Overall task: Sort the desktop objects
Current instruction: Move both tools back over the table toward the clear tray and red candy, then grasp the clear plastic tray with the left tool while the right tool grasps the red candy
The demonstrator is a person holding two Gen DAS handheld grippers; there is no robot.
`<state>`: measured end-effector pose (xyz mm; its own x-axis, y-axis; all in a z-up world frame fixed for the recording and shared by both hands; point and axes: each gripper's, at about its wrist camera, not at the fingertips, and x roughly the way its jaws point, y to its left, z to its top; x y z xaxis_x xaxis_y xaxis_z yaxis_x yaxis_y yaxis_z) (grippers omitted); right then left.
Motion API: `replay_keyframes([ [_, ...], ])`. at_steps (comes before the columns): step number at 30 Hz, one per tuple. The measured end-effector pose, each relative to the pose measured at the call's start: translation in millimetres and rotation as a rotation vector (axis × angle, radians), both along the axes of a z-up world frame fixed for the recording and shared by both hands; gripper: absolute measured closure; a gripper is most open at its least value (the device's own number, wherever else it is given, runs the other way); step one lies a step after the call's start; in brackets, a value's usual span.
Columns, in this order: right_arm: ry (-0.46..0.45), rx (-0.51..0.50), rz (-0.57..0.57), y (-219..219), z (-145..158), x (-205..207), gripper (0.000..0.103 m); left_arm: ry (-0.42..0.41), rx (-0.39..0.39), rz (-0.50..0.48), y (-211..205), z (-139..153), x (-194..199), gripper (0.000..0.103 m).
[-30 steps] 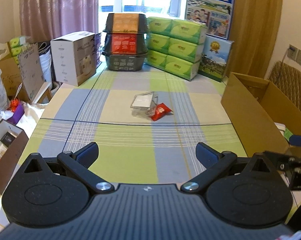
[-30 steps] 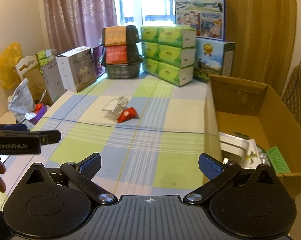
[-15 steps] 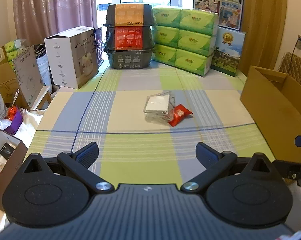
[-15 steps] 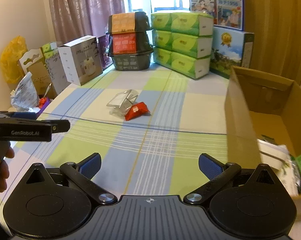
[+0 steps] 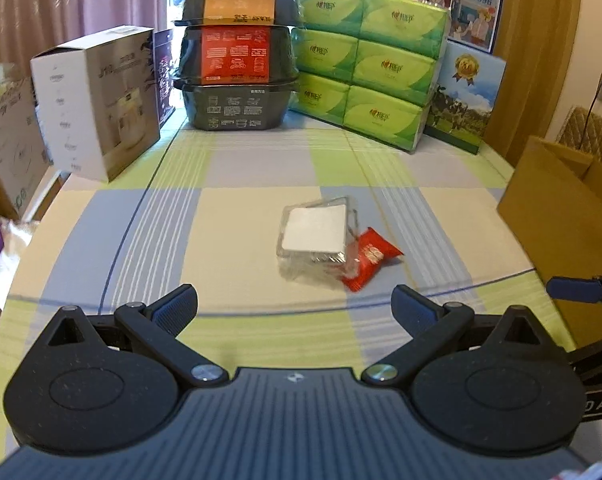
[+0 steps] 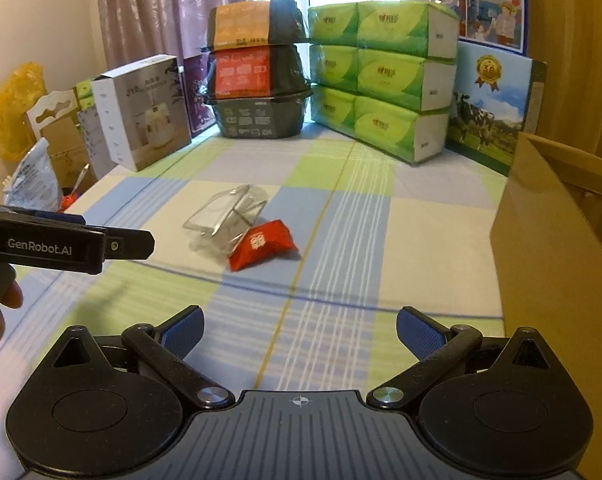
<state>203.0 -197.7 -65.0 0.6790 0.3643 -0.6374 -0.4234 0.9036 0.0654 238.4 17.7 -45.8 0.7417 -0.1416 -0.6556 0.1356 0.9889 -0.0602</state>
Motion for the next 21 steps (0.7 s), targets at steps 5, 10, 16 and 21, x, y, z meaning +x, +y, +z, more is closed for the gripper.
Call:
replay_keyframes([
  [5,-0.004,-0.005,0.054,15,-12,25,0.003,0.0,-0.009,-0.002,5,-7,27,0.002],
  [10,-0.022,-0.015,0.1,24,-22,46,0.006,-0.009,-0.029,-0.042,2,-14,51,0.005],
  [16,-0.023,-0.016,0.136,27,-32,61,0.012,-0.008,-0.065,-0.088,-4,-27,74,0.01],
  [21,-0.026,-0.04,0.154,29,-38,66,0.012,0.018,-0.096,-0.088,-3,-41,93,0.012],
])
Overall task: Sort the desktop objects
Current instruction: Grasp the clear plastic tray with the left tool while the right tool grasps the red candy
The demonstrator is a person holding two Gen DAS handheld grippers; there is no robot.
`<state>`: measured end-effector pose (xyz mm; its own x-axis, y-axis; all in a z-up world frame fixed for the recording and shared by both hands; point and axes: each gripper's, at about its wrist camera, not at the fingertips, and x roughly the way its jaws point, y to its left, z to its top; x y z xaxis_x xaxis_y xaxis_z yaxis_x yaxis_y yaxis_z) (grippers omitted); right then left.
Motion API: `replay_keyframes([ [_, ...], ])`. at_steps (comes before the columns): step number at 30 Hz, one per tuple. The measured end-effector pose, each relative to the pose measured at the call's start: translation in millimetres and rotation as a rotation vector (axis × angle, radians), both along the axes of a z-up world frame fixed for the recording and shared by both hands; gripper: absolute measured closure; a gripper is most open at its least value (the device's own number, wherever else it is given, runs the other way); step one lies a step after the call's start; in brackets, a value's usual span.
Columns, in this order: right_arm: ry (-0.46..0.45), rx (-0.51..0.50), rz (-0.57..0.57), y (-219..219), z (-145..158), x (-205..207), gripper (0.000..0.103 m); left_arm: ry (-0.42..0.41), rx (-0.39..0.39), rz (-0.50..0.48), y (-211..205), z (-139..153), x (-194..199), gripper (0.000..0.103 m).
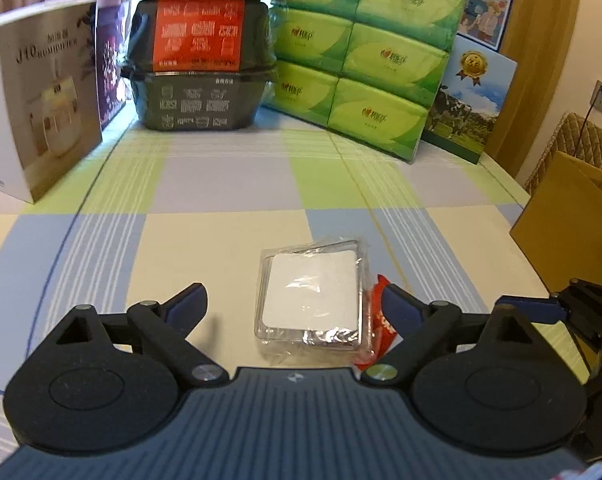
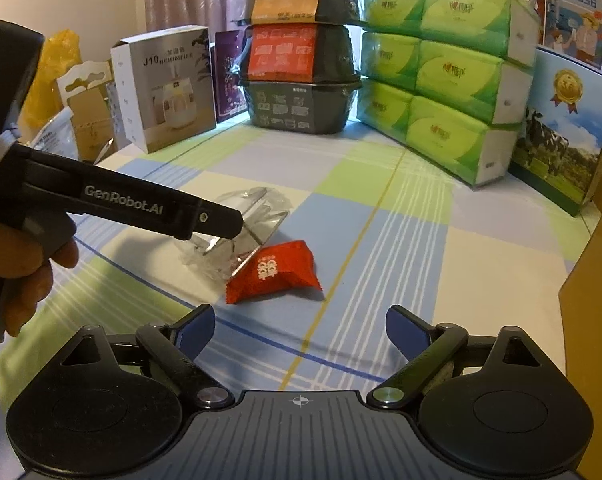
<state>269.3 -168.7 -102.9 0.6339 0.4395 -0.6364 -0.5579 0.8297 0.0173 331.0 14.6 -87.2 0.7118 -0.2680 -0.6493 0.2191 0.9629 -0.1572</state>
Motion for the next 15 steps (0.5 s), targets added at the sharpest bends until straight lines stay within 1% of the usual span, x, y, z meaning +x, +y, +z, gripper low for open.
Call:
replay_keyframes([
  [3,0.01,0.003,-0.001,0,-3,4,0.012,0.023,-0.012,-0.015,-2,-7,7,0.016],
  [4,0.011,0.003,0.002,0,-4,5,0.012,0.028,-0.01,-0.025,-4,-10,9,0.021],
  [5,0.01,0.004,0.007,1,-4,5,0.012,0.028,-0.005,-0.027,-5,-11,9,0.03],
  [6,0.009,0.005,0.011,2,-5,6,0.012,0.031,-0.005,-0.028,-5,-12,9,0.033],
  [7,0.008,0.005,0.014,3,-5,6,0.012,0.032,-0.017,-0.031,-4,-12,9,0.041],
  [8,0.006,0.007,0.016,4,-5,7,0.012,0.035,-0.02,-0.03,-3,-12,8,0.043],
  [12,-0.004,0.019,0.029,9,-4,10,0.012,0.036,0.046,-0.01,5,-6,2,0.046],
  [15,-0.014,0.02,0.042,15,-4,13,0.012,0.027,0.159,0.028,11,-3,-6,0.046],
])
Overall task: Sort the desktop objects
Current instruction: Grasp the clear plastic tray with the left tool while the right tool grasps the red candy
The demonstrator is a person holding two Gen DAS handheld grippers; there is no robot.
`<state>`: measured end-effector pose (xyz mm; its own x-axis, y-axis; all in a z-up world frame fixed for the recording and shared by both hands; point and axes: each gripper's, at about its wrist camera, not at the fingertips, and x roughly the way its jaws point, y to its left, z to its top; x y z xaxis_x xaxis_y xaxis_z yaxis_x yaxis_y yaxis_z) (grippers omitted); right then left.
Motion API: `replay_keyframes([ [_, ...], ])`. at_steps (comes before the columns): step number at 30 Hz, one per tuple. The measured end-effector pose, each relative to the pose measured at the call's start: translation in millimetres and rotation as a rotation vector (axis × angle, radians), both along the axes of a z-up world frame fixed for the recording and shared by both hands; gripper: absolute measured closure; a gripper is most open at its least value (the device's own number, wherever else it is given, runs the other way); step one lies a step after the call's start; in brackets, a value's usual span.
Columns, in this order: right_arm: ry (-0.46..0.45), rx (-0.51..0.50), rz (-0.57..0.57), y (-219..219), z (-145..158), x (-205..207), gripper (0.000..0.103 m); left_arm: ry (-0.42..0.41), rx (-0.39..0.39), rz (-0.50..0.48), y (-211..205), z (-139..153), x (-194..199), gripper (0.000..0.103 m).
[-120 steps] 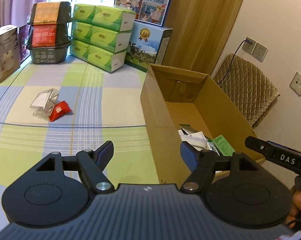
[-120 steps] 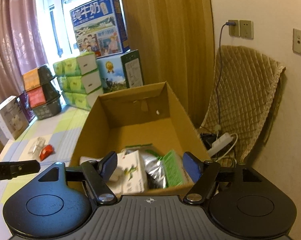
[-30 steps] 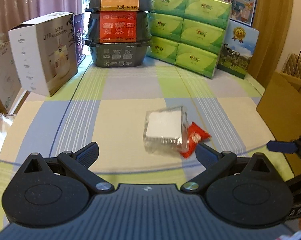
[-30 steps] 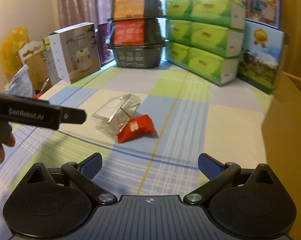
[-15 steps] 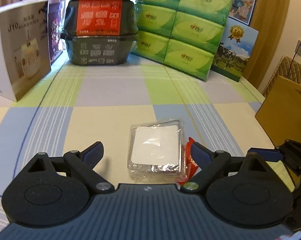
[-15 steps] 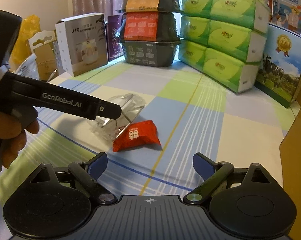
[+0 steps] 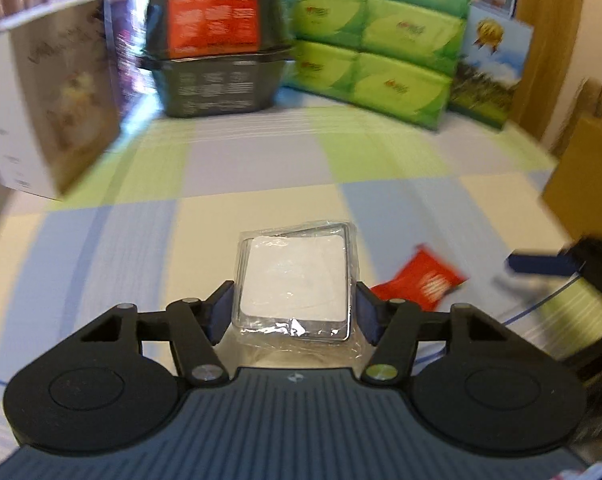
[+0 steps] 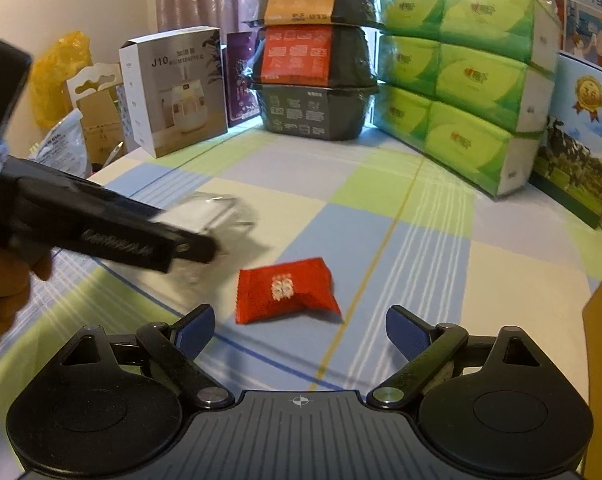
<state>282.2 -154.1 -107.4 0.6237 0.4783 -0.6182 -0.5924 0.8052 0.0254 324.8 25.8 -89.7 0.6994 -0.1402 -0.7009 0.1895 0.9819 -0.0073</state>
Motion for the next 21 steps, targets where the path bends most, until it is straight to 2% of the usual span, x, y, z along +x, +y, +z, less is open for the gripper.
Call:
replay_keyframes([
  [2,-0.004,-0.001,0.004,3,-1,4,0.012,-0.001,0.039,0.012,5,1,-6,0.046],
  [5,-0.006,-0.001,0.005,8,-5,9,0.012,-0.003,0.02,0.026,13,1,-10,0.044],
  [6,-0.006,-0.004,0.006,10,-6,12,0.012,-0.008,0.02,0.029,14,1,-11,0.039],
  [7,-0.007,-0.007,0.006,11,-8,14,0.012,-0.011,0.024,0.028,13,1,-10,0.027],
  [8,-0.007,-0.009,0.004,12,-10,16,0.012,-0.018,0.029,0.024,13,1,-11,0.024],
  [16,0.003,-0.011,0.006,22,-20,25,0.012,-0.037,0.02,0.023,14,0,-8,0.024],
  [21,0.007,-0.022,-0.01,26,-22,27,0.016,-0.047,0.023,0.017,12,-3,-6,0.024],
])
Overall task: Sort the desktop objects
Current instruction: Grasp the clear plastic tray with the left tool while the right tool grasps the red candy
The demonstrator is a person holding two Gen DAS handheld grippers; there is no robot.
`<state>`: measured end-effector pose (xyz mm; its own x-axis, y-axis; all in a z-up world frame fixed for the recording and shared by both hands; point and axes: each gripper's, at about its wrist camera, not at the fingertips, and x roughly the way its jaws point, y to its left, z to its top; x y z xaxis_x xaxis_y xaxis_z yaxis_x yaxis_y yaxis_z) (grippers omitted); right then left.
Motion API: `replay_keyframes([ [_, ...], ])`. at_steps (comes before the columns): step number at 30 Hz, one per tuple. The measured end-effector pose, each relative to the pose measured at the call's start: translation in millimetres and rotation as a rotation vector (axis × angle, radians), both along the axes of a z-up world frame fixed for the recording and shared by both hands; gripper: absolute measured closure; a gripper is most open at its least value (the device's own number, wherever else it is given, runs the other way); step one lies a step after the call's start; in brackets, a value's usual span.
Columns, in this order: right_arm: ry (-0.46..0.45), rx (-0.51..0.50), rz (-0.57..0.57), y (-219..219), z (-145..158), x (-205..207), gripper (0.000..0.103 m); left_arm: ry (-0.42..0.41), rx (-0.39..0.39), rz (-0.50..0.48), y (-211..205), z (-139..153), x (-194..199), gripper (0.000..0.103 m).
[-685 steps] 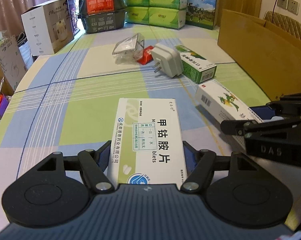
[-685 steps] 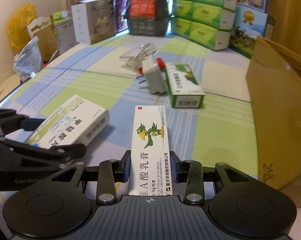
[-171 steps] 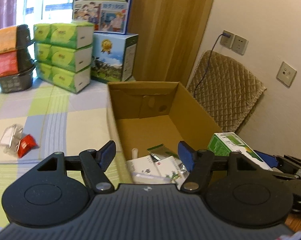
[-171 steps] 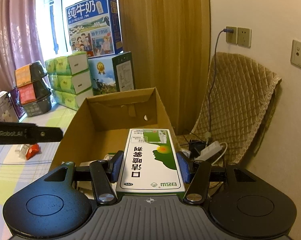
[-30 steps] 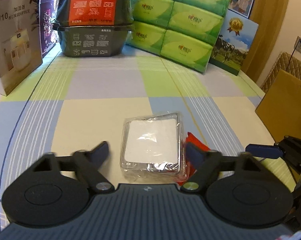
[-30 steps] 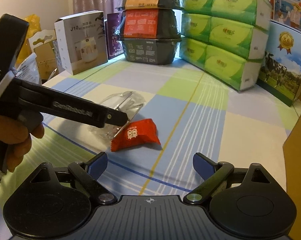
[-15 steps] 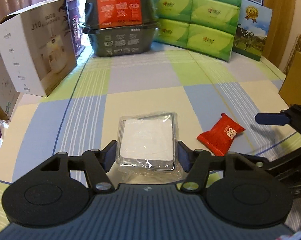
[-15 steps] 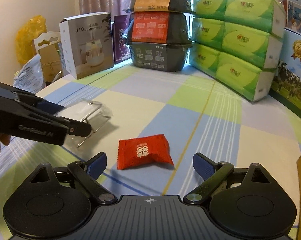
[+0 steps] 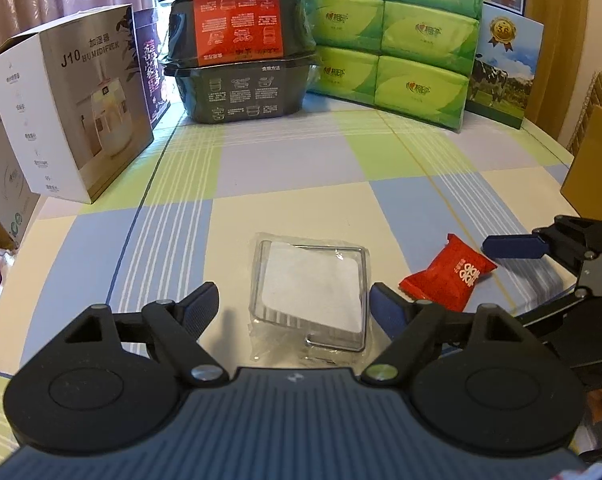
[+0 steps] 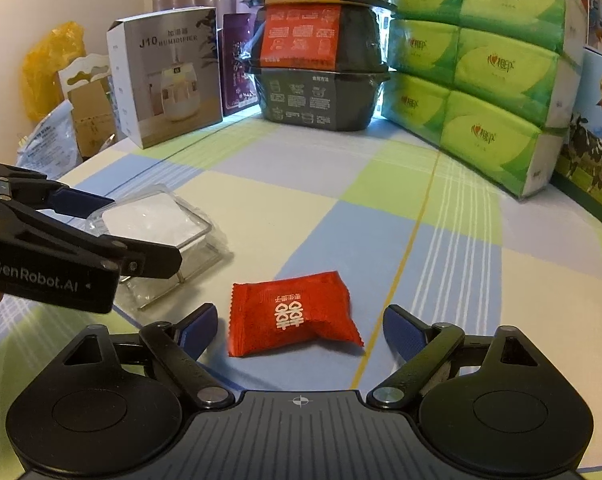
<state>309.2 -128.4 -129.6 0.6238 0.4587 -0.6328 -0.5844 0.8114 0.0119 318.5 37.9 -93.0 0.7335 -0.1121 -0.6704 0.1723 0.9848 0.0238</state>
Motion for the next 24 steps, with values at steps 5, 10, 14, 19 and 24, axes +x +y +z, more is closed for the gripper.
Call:
replay_keyframes([
  [5,-0.004,-0.003,-0.006,0,1,0,0.027,-0.019,0.011,-0.018,-3,-1,0,0.024],
  [10,-0.016,0.003,-0.012,-1,3,0,0.046,-0.021,0.004,-0.009,-2,-3,1,0.024],
  [14,-0.021,0.001,-0.009,-1,4,-2,0.054,-0.035,0.009,-0.017,-4,-4,1,0.024],
  [19,-0.046,-0.013,-0.005,2,7,-6,0.061,-0.036,0.006,-0.015,-5,-6,3,0.026],
  [24,-0.059,-0.037,-0.001,2,8,-6,0.058,-0.032,0.024,-0.02,-6,-10,3,0.027],
])
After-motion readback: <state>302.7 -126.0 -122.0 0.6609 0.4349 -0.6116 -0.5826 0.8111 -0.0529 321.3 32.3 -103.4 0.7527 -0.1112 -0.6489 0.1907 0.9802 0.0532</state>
